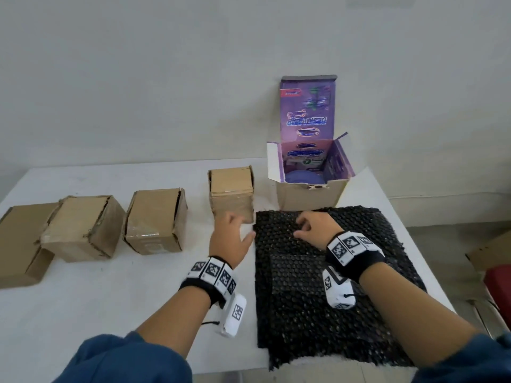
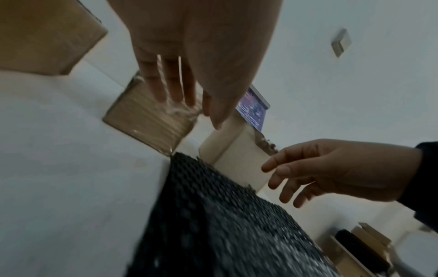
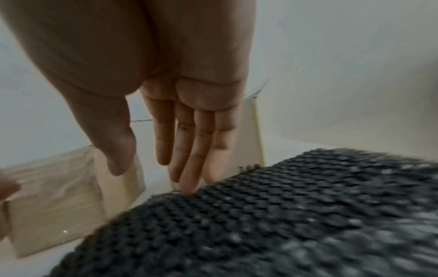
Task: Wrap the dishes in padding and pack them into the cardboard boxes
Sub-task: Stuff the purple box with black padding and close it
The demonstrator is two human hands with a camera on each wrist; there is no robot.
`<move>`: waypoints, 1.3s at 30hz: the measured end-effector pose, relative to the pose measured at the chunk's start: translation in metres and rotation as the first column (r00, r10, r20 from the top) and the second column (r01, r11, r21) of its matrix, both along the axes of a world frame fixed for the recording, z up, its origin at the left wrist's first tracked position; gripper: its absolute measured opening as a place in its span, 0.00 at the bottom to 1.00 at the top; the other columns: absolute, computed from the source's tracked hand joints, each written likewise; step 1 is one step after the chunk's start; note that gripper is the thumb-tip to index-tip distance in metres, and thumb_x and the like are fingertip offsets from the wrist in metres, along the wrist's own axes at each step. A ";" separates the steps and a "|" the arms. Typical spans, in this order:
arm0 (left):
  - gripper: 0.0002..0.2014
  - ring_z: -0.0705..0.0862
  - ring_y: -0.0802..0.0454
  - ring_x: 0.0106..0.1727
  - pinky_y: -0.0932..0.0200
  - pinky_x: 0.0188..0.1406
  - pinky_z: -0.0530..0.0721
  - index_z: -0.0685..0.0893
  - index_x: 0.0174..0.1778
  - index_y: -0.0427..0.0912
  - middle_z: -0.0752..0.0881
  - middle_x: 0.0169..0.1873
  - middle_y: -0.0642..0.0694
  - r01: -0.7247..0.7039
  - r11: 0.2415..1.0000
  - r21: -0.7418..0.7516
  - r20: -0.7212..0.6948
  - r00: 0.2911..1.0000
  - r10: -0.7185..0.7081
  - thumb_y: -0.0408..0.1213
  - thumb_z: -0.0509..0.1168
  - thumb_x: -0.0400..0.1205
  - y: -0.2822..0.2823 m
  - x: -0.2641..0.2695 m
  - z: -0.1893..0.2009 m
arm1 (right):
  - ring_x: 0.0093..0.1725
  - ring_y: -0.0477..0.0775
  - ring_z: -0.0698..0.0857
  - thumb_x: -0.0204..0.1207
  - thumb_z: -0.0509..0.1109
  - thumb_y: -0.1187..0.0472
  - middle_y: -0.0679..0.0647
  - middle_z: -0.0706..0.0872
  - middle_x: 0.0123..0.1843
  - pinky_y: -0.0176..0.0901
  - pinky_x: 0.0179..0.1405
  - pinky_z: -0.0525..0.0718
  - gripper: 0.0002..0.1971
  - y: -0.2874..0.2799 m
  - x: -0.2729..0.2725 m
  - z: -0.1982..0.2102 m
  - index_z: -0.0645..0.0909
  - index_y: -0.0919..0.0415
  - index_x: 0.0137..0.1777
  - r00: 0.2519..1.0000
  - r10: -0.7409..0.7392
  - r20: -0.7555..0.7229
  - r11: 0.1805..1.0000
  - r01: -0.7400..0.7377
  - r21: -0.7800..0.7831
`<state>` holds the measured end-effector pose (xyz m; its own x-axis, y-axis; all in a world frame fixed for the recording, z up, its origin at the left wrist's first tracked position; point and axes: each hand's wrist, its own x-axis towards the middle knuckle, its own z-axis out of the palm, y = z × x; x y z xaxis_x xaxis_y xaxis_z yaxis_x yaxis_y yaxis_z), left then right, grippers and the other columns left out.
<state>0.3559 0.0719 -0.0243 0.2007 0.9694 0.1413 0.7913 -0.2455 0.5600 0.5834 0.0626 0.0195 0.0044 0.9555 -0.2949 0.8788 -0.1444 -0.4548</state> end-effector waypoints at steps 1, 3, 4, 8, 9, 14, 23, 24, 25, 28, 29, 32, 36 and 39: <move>0.14 0.77 0.45 0.57 0.51 0.55 0.78 0.83 0.57 0.45 0.80 0.54 0.44 0.033 0.998 -0.044 0.002 0.999 -0.033 0.45 0.68 0.78 -0.011 0.009 -0.003 | 0.55 0.58 0.84 0.74 0.73 0.54 0.58 0.87 0.52 0.42 0.56 0.77 0.16 -0.010 0.014 -0.002 0.81 0.61 0.57 0.999 -0.010 0.041 0.999 0.012 -0.032; 0.12 0.78 0.48 0.56 0.54 0.56 0.79 0.83 0.56 0.48 0.81 0.52 0.48 0.103 0.989 -0.110 -0.023 0.994 -0.106 0.47 0.67 0.79 -0.030 0.029 -0.009 | 0.54 0.58 0.84 0.74 0.72 0.51 0.58 0.87 0.51 0.45 0.54 0.80 0.13 -0.028 0.039 -0.005 0.82 0.60 0.49 0.991 -0.025 0.128 0.993 0.039 -0.109; 0.12 0.78 0.49 0.57 0.55 0.57 0.79 0.83 0.56 0.49 0.80 0.52 0.49 0.134 0.982 -0.135 -0.037 0.989 -0.140 0.48 0.66 0.79 -0.038 0.041 -0.012 | 0.53 0.58 0.84 0.75 0.71 0.49 0.58 0.87 0.51 0.45 0.53 0.81 0.13 -0.036 0.050 -0.007 0.81 0.59 0.46 0.985 -0.024 0.173 0.989 0.049 -0.141; 0.16 0.75 0.51 0.64 0.56 0.64 0.76 0.81 0.63 0.52 0.79 0.59 0.50 0.200 0.960 -0.194 -0.079 0.973 -0.218 0.50 0.65 0.80 -0.063 0.080 -0.019 | 0.53 0.59 0.83 0.73 0.70 0.39 0.58 0.84 0.51 0.45 0.48 0.80 0.22 -0.063 0.078 -0.016 0.77 0.60 0.49 0.956 0.000 0.292 0.979 0.059 -0.195; 0.18 0.74 0.51 0.65 0.55 0.65 0.76 0.79 0.65 0.52 0.78 0.61 0.50 0.201 0.957 -0.209 -0.094 0.970 -0.225 0.50 0.64 0.80 -0.067 0.088 -0.020 | 0.56 0.60 0.83 0.70 0.70 0.36 0.59 0.82 0.55 0.47 0.52 0.81 0.28 -0.067 0.080 -0.021 0.77 0.60 0.54 0.952 0.008 0.307 0.980 0.054 -0.193; 0.23 0.70 0.48 0.71 0.50 0.70 0.74 0.75 0.71 0.52 0.73 0.68 0.48 0.154 0.928 -0.339 -0.191 0.955 -0.228 0.54 0.62 0.81 -0.080 0.114 -0.027 | 0.70 0.64 0.73 0.68 0.74 0.39 0.60 0.71 0.70 0.56 0.65 0.78 0.36 -0.084 0.080 -0.045 0.69 0.59 0.70 0.939 0.032 0.342 0.987 0.024 -0.158; 0.26 0.79 0.51 0.64 0.56 0.66 0.76 0.75 0.71 0.45 0.80 0.64 0.45 0.121 0.921 -0.371 0.045 0.993 -0.112 0.56 0.61 0.81 -0.081 0.135 -0.011 | 0.53 0.54 0.83 0.74 0.73 0.60 0.54 0.86 0.52 0.40 0.55 0.78 0.07 -0.077 0.098 -0.036 0.83 0.59 0.51 0.991 0.025 -0.130 0.994 -0.011 0.110; 0.24 0.80 0.52 0.62 0.58 0.64 0.77 0.77 0.69 0.44 0.82 0.62 0.46 0.130 0.920 -0.370 0.154 0.985 -0.078 0.55 0.62 0.81 -0.079 0.138 -0.006 | 0.51 0.52 0.83 0.73 0.74 0.62 0.53 0.86 0.49 0.38 0.54 0.77 0.06 -0.075 0.098 -0.030 0.84 0.58 0.50 0.975 0.035 -0.219 0.991 -0.005 0.136; 0.22 0.82 0.53 0.60 0.60 0.61 0.77 0.79 0.67 0.44 0.84 0.59 0.47 0.139 0.917 -0.375 0.261 0.964 -0.039 0.53 0.63 0.81 -0.077 0.142 -0.002 | 0.49 0.52 0.83 0.72 0.75 0.64 0.52 0.85 0.47 0.37 0.53 0.77 0.06 -0.072 0.098 -0.024 0.83 0.57 0.48 0.951 0.046 -0.305 0.987 0.003 0.158; 0.08 0.83 0.51 0.52 0.59 0.50 0.79 0.81 0.51 0.50 0.84 0.45 0.52 0.126 0.915 -0.384 0.514 0.852 0.099 0.48 0.66 0.81 -0.069 0.153 0.011 | 0.47 0.49 0.83 0.70 0.76 0.68 0.52 0.85 0.45 0.28 0.49 0.79 0.09 -0.064 0.099 -0.003 0.83 0.58 0.48 0.870 0.088 -0.485 0.977 0.019 0.210; 0.05 0.83 0.52 0.47 0.58 0.46 0.79 0.80 0.47 0.52 0.83 0.42 0.53 0.115 0.915 -0.388 0.573 0.808 0.141 0.47 0.67 0.80 -0.067 0.156 0.016 | 0.47 0.48 0.84 0.69 0.77 0.69 0.52 0.85 0.46 0.24 0.47 0.78 0.10 -0.061 0.099 0.004 0.83 0.58 0.48 0.847 0.094 -0.523 0.974 0.029 0.223; 0.07 0.80 0.54 0.41 0.55 0.40 0.78 0.77 0.42 0.50 0.82 0.40 0.49 0.095 0.911 -0.401 0.670 0.708 0.221 0.42 0.70 0.79 -0.059 0.162 0.030 | 0.46 0.51 0.83 0.68 0.79 0.66 0.54 0.82 0.48 0.25 0.47 0.77 0.10 -0.051 0.098 0.016 0.83 0.57 0.47 0.849 0.098 -0.520 0.947 0.081 0.311; 0.15 0.86 0.39 0.51 0.41 0.55 0.82 0.79 0.44 0.46 0.87 0.46 0.37 0.085 0.929 -0.360 0.742 0.630 0.229 0.49 0.74 0.70 -0.044 0.163 0.050 | 0.55 0.49 0.77 0.69 0.77 0.51 0.53 0.77 0.54 0.35 0.58 0.75 0.18 -0.039 0.101 0.017 0.81 0.54 0.57 0.921 0.081 -0.381 0.919 0.080 0.387; 0.25 0.85 0.35 0.56 0.37 0.61 0.82 0.79 0.47 0.45 0.87 0.50 0.33 0.070 0.939 -0.336 0.759 0.610 0.227 0.56 0.73 0.61 -0.026 0.160 0.061 | 0.46 0.53 0.84 0.74 0.72 0.47 0.56 0.84 0.49 0.41 0.45 0.80 0.26 -0.026 0.101 0.023 0.69 0.53 0.67 0.891 0.045 -0.452 0.969 0.072 0.237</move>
<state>0.5158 0.0462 0.0363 0.0784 0.9924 -0.0949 0.0234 0.0933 0.9954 0.6842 0.0368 0.0427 -0.0597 0.9978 -0.0285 0.5684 0.0105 -0.8227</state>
